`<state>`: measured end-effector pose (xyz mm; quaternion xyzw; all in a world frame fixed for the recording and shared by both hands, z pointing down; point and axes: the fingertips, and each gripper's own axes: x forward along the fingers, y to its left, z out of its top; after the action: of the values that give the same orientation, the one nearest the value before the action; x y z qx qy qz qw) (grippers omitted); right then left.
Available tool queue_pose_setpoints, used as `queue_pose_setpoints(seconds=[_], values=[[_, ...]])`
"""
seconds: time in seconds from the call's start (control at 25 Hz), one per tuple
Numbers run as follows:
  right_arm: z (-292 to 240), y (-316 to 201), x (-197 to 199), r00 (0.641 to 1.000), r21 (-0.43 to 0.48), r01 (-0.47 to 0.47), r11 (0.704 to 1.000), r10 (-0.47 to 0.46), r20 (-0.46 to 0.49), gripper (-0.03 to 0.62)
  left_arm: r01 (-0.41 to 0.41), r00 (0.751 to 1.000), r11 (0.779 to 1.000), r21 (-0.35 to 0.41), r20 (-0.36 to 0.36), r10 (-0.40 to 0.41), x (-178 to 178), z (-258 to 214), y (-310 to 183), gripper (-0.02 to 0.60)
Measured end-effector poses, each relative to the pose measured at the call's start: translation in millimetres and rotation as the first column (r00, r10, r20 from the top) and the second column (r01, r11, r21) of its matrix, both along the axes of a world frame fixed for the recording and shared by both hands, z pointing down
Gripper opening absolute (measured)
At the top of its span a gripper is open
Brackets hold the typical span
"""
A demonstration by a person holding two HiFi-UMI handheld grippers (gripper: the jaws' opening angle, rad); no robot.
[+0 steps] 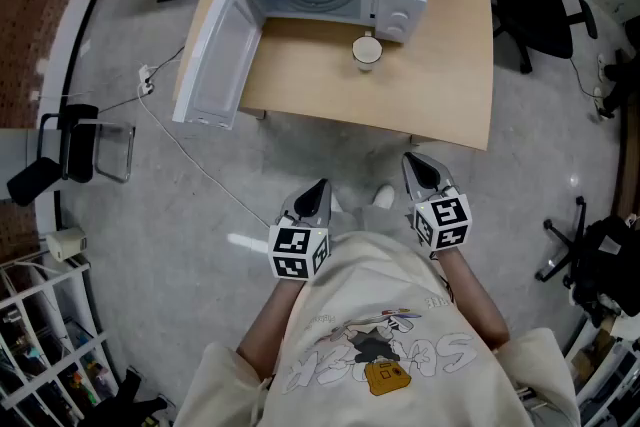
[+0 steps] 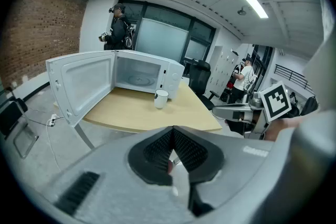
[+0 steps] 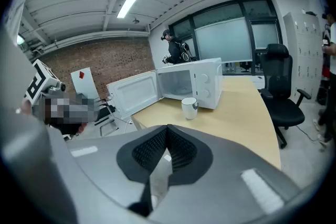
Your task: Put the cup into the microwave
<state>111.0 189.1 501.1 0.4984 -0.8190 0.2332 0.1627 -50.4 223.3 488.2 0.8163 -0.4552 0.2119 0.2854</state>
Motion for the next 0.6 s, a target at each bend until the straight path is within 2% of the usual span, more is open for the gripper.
queue_pose_setpoints(seconds=[0.28, 0.44, 0.6], values=[[4.8, 2.8, -16.7, 1.0, -0.009, -0.019, 1.0, 0.019, 0.001, 0.005, 0.02, 0.999, 1.0, -0.002, -0.031, -0.02, -16.9, 4.0, -10.2, 0.006], [5.3, 8.5, -22.1, 1.0, -0.021, -0.017, 1.0, 0.017, -0.014, 0.005, -0.011, 0.999, 1.0, 0.002, -0.036, 0.011, -19.0, -1.3, -8.1, 0.006], [-0.1, -2.6, -23.3, 0.998, -0.001, -0.062, 0.998, 0.062, 0.004, 0.006, -0.001, 0.999, 1.0, 0.0, -0.054, 0.001, -37.6, -0.8, -11.9, 0.006]])
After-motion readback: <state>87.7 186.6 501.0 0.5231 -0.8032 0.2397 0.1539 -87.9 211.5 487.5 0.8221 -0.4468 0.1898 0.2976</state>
